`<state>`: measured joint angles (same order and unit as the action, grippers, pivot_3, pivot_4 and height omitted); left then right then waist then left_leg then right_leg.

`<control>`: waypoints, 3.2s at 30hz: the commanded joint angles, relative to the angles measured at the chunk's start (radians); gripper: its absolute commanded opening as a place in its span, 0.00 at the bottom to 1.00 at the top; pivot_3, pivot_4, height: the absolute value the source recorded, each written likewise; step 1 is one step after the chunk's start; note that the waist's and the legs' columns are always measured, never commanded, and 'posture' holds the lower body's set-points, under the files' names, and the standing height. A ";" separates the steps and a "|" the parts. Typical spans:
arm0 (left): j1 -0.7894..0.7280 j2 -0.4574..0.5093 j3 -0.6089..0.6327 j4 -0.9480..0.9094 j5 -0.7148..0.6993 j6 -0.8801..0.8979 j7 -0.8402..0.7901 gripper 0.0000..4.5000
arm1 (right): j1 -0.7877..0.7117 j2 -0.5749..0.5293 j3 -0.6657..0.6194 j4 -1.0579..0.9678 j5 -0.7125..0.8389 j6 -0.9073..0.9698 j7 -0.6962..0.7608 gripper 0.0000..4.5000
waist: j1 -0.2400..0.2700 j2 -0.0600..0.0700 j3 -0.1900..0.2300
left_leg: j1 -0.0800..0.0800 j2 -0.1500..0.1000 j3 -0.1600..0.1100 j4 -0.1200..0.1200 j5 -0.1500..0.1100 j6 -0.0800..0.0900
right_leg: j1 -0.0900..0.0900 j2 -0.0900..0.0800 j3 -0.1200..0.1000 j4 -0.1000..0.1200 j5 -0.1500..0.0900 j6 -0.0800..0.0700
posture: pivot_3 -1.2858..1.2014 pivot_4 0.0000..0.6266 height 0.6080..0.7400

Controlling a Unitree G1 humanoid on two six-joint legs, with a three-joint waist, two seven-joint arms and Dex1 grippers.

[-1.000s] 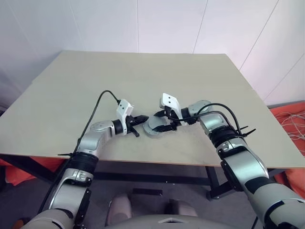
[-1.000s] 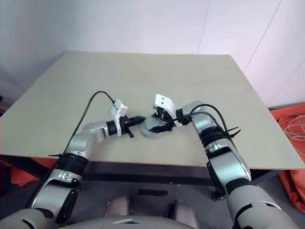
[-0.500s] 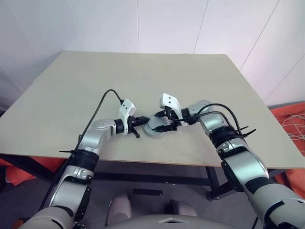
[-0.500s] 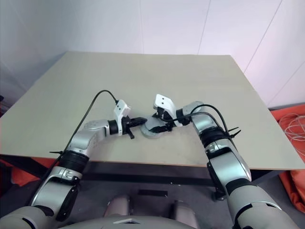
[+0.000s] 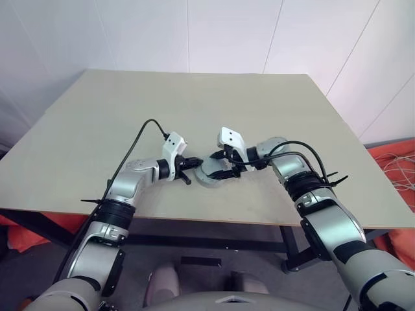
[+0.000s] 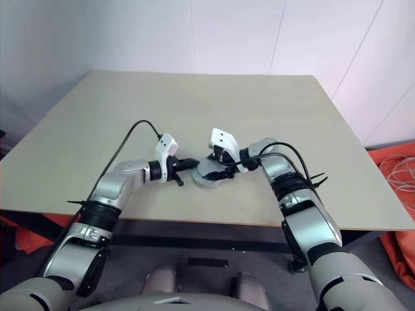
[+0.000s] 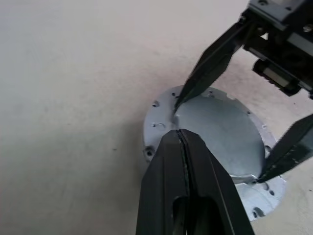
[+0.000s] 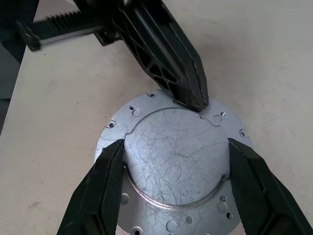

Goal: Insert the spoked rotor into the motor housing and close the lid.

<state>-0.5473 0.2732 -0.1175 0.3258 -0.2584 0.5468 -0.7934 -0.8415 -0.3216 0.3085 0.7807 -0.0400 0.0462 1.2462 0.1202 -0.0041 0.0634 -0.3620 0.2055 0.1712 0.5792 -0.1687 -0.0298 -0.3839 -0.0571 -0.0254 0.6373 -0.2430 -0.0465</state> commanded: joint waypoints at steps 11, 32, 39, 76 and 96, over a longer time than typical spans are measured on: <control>-0.008 0.010 -0.025 0.005 0.012 0.051 -0.014 0.00 | 0.026 -0.007 0.019 -0.018 -0.018 0.047 0.011 0.92 | 0.000 0.000 0.000 | 0.000 0.000 0.000 -0.001 0.000 0.000 | 0.000 0.000 0.000 -0.002 0.000 0.000 | 0.52 0.00 1.00; -0.012 0.004 -0.055 -0.018 0.015 0.057 -0.047 0.00 | -0.009 -0.118 -0.338 -0.206 0.316 0.651 -0.114 0.99 | 0.010 0.002 0.001 | -0.008 -0.001 0.001 -0.006 -0.002 0.003 | 0.000 0.000 -0.002 -0.017 0.002 -0.002 | 0.52 0.00 1.00; -0.018 0.004 -0.061 -0.019 0.016 0.052 -0.051 0.00 | 0.037 -0.240 -0.347 -0.221 0.415 1.234 -0.140 0.99 | 0.014 0.002 0.001 | -0.007 -0.001 0.002 -0.007 -0.001 0.002 | 0.000 0.000 -0.003 -0.017 0.002 -0.002 | 0.52 0.00 1.00; -0.013 0.021 -0.069 -0.050 0.016 0.072 -0.063 0.00 | 0.101 0.081 -0.844 -0.237 0.572 1.548 -0.649 0.25 | 0.032 0.005 0.000 | -0.005 -0.002 0.003 -0.015 0.003 -0.006 | -0.003 0.000 -0.002 -0.017 0.001 -0.001 | 0.52 0.00 1.00; 0.013 -0.130 0.395 -0.130 -0.321 0.122 0.177 0.00 | 0.132 0.148 -0.942 -0.374 0.686 1.568 -0.652 0.25 | 0.031 0.006 0.000 | -0.011 -0.001 0.003 -0.014 0.004 -0.006 | -0.008 0.000 -0.003 -0.016 0.002 -0.001 | 0.52 0.00 1.00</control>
<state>-0.5302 0.1213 0.1999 0.2325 -0.5310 0.6435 -0.6669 -0.6856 -0.1684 -0.5885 0.4694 0.5777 1.6071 0.5826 0.1511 0.0015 0.0636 -0.3735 0.2043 0.1743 0.5646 -0.1650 -0.0361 -0.3918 -0.0569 -0.0284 0.6213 -0.2414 -0.0479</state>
